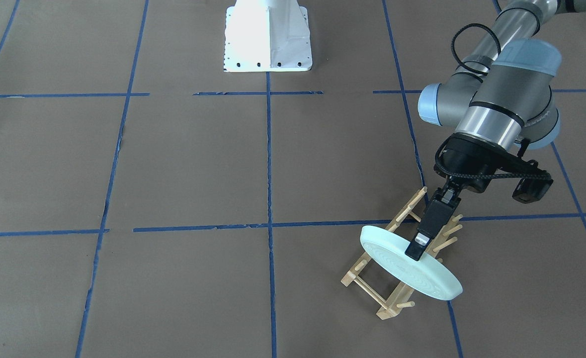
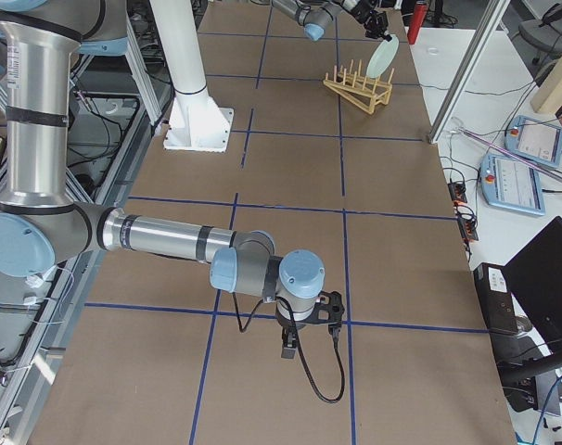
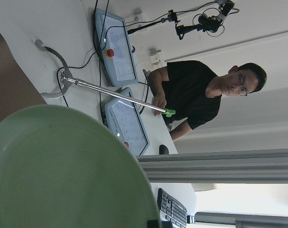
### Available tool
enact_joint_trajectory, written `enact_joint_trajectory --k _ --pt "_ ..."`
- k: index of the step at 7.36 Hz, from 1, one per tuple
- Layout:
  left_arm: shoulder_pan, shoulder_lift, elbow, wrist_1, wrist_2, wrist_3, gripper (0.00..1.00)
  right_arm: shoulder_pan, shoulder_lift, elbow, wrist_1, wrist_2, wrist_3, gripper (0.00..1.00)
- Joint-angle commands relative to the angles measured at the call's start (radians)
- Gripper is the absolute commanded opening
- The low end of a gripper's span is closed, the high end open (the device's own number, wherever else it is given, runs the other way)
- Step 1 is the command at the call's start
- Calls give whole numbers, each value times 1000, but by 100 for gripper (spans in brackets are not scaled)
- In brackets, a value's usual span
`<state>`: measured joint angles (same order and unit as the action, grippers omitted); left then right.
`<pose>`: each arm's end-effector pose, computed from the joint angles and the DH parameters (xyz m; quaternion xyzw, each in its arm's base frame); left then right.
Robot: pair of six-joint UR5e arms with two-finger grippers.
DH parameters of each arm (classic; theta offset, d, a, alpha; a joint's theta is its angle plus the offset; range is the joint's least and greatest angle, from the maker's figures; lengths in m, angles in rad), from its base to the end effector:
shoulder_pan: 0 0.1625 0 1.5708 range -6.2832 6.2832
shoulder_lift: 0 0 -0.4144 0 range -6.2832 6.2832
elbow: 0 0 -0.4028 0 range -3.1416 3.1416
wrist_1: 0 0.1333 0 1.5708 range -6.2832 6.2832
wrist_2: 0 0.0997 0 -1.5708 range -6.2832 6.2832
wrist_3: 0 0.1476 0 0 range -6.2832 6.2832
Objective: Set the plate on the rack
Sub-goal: 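Lower the upright plate into the wooden rack slots with the left gripper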
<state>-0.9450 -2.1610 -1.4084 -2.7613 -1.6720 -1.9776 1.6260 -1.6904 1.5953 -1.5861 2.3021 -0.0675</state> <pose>0.3370 -0.6684 0.2331 0.1585 0.7060 -0.4026 0.5606 0.0589 -0.4359 0.7324 -0.0295 -0.3595 0.0140 0.9326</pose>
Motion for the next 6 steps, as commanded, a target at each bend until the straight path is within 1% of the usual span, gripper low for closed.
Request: enact_joint_trajectory --k 1,4,6 --pt "20 0 22 -1 1 19 0 0 0 0 0 0 0 100" --pt "49 0 54 -3 6 32 0 0 0 0 0 0 0 100" --pt "48 0 62 -3 6 48 0 0 0 0 0 0 0 100"
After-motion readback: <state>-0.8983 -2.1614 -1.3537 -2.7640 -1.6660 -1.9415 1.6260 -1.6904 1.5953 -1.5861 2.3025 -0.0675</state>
